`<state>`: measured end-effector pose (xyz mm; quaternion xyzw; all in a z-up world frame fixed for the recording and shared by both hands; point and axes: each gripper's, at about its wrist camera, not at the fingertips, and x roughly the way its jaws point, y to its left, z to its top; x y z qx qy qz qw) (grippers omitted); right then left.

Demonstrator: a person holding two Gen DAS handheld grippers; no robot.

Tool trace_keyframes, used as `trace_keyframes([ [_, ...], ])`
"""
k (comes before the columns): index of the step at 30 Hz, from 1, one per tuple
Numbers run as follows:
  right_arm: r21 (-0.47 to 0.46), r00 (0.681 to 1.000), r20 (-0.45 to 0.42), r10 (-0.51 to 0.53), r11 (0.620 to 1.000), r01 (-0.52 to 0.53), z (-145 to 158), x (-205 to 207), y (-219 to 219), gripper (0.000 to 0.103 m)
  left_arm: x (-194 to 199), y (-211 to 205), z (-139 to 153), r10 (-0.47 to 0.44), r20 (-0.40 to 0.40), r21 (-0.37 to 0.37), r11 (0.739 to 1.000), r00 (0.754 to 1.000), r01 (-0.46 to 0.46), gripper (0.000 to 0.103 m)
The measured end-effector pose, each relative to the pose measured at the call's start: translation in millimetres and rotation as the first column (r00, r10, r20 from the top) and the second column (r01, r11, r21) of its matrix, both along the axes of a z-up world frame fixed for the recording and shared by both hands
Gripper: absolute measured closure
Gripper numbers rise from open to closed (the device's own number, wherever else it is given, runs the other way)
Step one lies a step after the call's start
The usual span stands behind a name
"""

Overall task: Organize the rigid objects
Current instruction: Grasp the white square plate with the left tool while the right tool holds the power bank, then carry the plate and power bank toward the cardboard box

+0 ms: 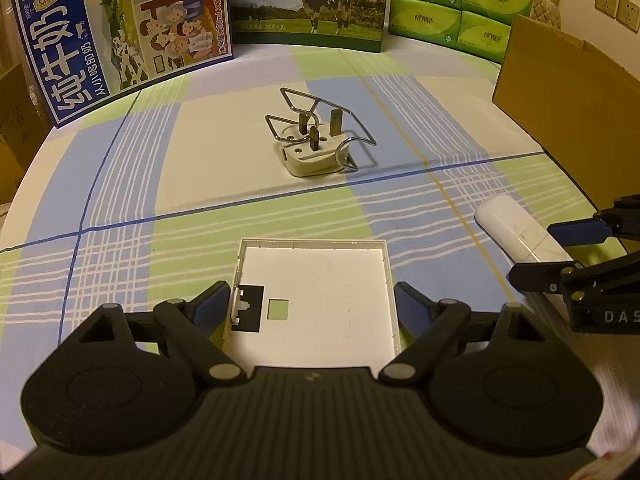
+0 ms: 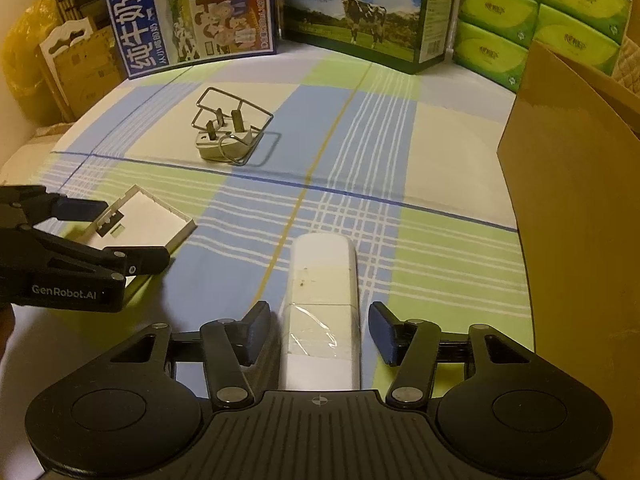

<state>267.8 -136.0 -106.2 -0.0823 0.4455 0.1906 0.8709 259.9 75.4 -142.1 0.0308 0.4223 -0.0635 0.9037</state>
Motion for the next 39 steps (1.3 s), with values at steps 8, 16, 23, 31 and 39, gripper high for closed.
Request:
trace_keyframes([
  [8,-0.006,1.0,0.012,0.021,1.0,-0.02,-2.7,-0.5,4.2,0.054,-0.4,-2.2,2.4,-0.005,-0.008,0.014,1.0,1.0,0.005,0.018],
  [16,0.027,0.999,0.011,0.031,0.999,-0.032,5.4,-3.1,7.2,0.066,-2.3,-1.1,11.0,0.001,0.007,0.009,1.0,1.0,-0.001,0.018],
  [23,0.048,1.0,0.025,0.018,0.999,-0.019,9.5,-3.0,5.8,0.066,-3.1,-0.7,16.5,0.004,0.013,-0.003,1.0,1.0,-0.004,0.018],
  [31,0.074,0.999,0.05,0.011,0.997,-0.015,20.0,-5.4,4.0,0.066,-5.4,-4.0,26.6,0.001,0.034,-0.021,1.0,0.999,0.0,0.018],
  [39,0.121,0.987,0.154,-0.041,0.992,0.022,57.5,-14.4,-10.9,0.066,-10.0,-14.9,48.4,-0.015,0.087,-0.03,0.999,0.996,0.017,0.018],
])
